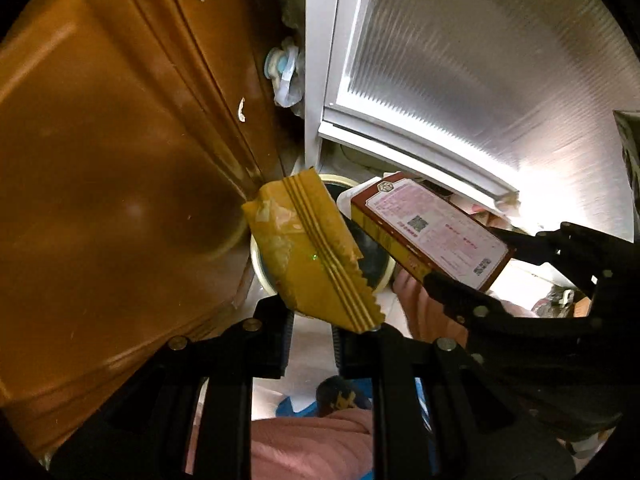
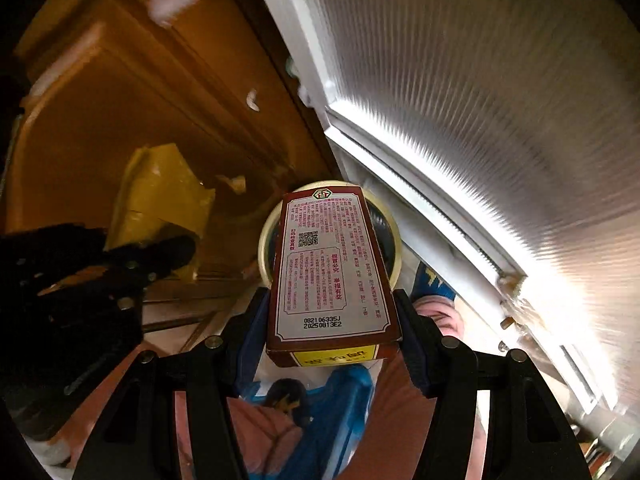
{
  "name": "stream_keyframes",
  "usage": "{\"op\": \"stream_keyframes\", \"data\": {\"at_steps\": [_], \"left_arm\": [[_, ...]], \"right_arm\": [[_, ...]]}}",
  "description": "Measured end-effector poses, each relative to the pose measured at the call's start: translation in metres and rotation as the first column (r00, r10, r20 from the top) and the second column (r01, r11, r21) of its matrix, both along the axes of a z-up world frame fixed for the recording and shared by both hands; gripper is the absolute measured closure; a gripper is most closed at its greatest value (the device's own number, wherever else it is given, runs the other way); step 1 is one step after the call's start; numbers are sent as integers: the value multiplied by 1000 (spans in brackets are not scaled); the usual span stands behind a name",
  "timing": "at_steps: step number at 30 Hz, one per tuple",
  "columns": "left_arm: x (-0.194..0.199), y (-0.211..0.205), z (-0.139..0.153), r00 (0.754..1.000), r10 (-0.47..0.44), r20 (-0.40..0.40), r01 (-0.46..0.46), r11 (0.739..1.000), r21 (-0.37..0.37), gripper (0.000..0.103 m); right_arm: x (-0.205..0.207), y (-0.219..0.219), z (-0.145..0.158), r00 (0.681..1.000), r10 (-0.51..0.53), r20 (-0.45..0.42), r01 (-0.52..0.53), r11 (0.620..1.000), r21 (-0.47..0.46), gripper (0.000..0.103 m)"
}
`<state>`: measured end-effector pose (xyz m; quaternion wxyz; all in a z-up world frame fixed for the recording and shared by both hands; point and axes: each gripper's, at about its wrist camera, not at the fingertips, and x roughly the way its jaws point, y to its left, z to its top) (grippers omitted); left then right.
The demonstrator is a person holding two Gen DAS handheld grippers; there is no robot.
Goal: Collect trash
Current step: 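Open both tools to drop the bag and box into the bin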
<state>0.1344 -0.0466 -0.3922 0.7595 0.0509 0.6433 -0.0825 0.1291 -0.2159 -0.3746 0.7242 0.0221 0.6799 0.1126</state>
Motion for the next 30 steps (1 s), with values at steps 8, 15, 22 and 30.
{"op": "stream_keyframes", "data": {"at_steps": [8, 15, 22, 30], "left_arm": [[39, 2, -13, 999, 17, -37, -15, 998, 56, 70], [41, 1, -12, 1000, 7, -30, -5, 998, 65, 46], [43, -3, -5, 1000, 6, -5, -5, 998, 56, 46], [21, -3, 41, 998, 6, 61, -8, 1000, 30, 46]], "right_arm": [[13, -3, -31, 997, -59, -41, 61, 997, 47, 42], [20, -18, -44, 994, -98, -50, 100, 994, 35, 41], [20, -19, -30, 994, -104, -39, 105, 994, 32, 39], [10, -11, -5, 994, -107, 3, 106, 994, 24, 39]]}}
